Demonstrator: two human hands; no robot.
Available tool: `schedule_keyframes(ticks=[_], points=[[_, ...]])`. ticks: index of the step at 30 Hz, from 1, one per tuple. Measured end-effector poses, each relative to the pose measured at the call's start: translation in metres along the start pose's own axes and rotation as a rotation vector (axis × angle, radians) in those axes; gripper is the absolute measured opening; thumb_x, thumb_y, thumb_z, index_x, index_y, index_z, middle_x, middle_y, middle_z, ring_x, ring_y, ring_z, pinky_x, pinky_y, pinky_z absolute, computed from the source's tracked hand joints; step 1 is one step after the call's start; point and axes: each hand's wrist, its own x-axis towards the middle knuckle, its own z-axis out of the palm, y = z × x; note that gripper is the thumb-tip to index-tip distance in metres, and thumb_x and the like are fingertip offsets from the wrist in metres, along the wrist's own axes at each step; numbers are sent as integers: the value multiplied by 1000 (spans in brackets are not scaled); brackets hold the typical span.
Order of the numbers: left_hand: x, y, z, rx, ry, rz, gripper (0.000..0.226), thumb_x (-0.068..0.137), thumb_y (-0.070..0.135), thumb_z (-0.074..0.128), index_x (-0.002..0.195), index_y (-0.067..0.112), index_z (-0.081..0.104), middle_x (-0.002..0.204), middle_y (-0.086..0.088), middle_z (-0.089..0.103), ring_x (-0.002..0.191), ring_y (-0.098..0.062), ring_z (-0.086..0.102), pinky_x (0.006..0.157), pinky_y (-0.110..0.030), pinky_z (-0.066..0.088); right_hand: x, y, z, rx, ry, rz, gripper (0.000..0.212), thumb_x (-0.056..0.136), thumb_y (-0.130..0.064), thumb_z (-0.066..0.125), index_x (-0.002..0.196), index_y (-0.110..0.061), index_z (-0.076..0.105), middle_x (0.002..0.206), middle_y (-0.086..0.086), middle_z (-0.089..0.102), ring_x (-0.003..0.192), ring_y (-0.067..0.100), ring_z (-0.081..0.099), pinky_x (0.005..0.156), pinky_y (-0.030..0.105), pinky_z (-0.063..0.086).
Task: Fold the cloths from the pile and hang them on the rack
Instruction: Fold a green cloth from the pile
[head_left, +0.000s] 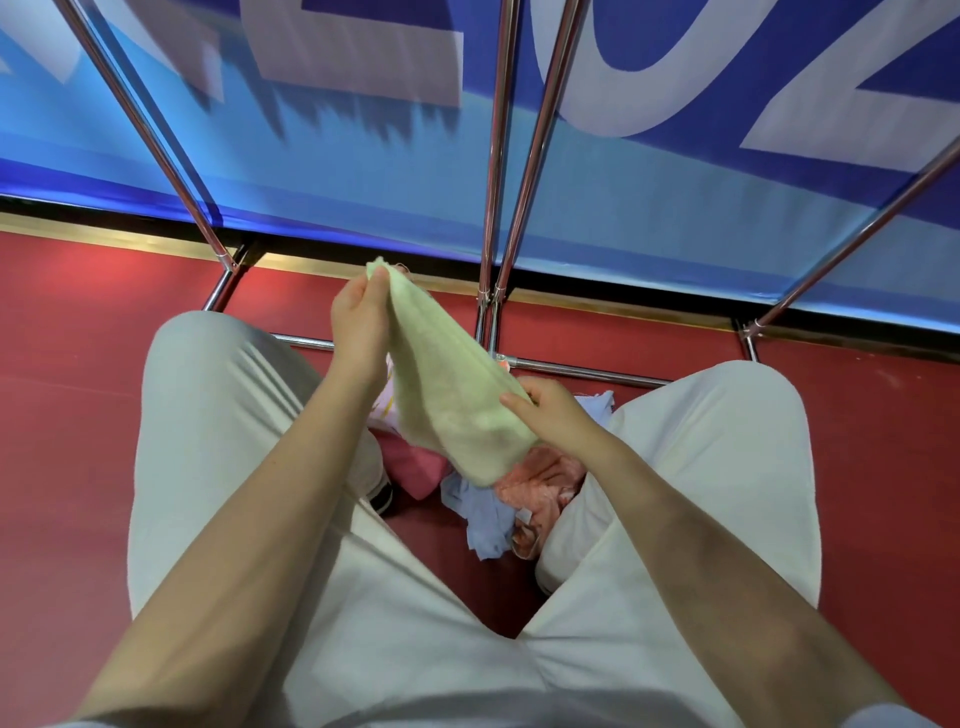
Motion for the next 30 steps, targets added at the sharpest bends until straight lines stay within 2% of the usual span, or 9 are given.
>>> schedule_keyframes(ticks=[2, 4, 8, 11, 14, 20, 24, 26, 30], points=[[6, 2, -11, -27, 43, 1, 25, 98, 24, 47, 80, 20, 64, 86, -5, 62, 81, -17, 56, 76, -31, 43, -1, 8, 2, -17, -26, 47, 28, 97, -21, 54, 69, -23, 51, 64, -11, 42, 60, 6, 39, 58, 26, 28], [9, 3, -20, -28, 68, 6, 26, 97, 25, 47, 75, 21, 61, 79, 0, 58, 76, -15, 52, 74, -32, 41, -2, 13, 3, -12, -23, 75, 19, 97, -22, 53, 80, -15, 61, 70, -12, 48, 68, 9, 44, 65, 27, 32], [7, 4, -24, 18, 65, 50, 30, 100, 22, 43, 75, 21, 60, 71, 9, 57, 65, -3, 52, 65, -23, 41, -6, 16, -2, -40, 52, 75, 31, 96, -22, 55, 66, -28, 48, 64, -9, 45, 61, 7, 42, 61, 27, 31], [7, 3, -23, 75, 45, 95, 31, 100, 23, 43, 73, 17, 56, 67, 8, 53, 59, -1, 46, 59, -20, 38, -10, 18, -8, -163, 124, 96, 17, 93, -31, 58, 86, -16, 58, 77, 2, 59, 71, 17, 52, 64, 33, 36], [10, 4, -25, 123, 22, 136, 28, 99, 27, 43, 79, 15, 59, 74, 3, 54, 68, -7, 46, 64, -26, 36, -11, 18, -14, -171, 214, 81, 24, 93, -31, 58, 104, -11, 54, 86, 3, 58, 79, 17, 53, 66, 33, 35], [4, 11, -20, 171, -15, 237, 35, 101, 20, 42, 69, 28, 54, 59, 20, 52, 60, 6, 43, 60, -15, 34, -7, 20, -24, -72, 423, 101, 38, 89, -23, 66, 120, -10, 49, 73, -8, 49, 71, 15, 52, 65, 26, 36], [-4, 11, -14, 208, -81, 285, 31, 101, 17, 42, 75, 24, 57, 63, 19, 54, 62, 8, 45, 59, -12, 34, -6, 30, -25, -74, 425, 146, 11, 86, -18, 67, 91, -8, 63, 63, -10, 45, 61, 7, 42, 63, 28, 33], [-8, 9, -12, 234, -115, 312, 28, 101, 17, 42, 78, 21, 58, 69, 14, 52, 64, 6, 45, 61, -14, 34, -5, 33, -23, -87, 431, 156, 11, 84, -18, 69, 78, -14, 61, 60, -10, 46, 60, 8, 43, 62, 29, 33], [-11, 7, -10, 243, -146, 333, 27, 101, 18, 43, 92, 7, 66, 80, 7, 58, 71, 2, 50, 65, -14, 39, -3, 36, -23, -156, 465, 197, 11, 80, -27, 72, 76, -18, 68, 67, -7, 52, 64, 13, 47, 61, 28, 32]])
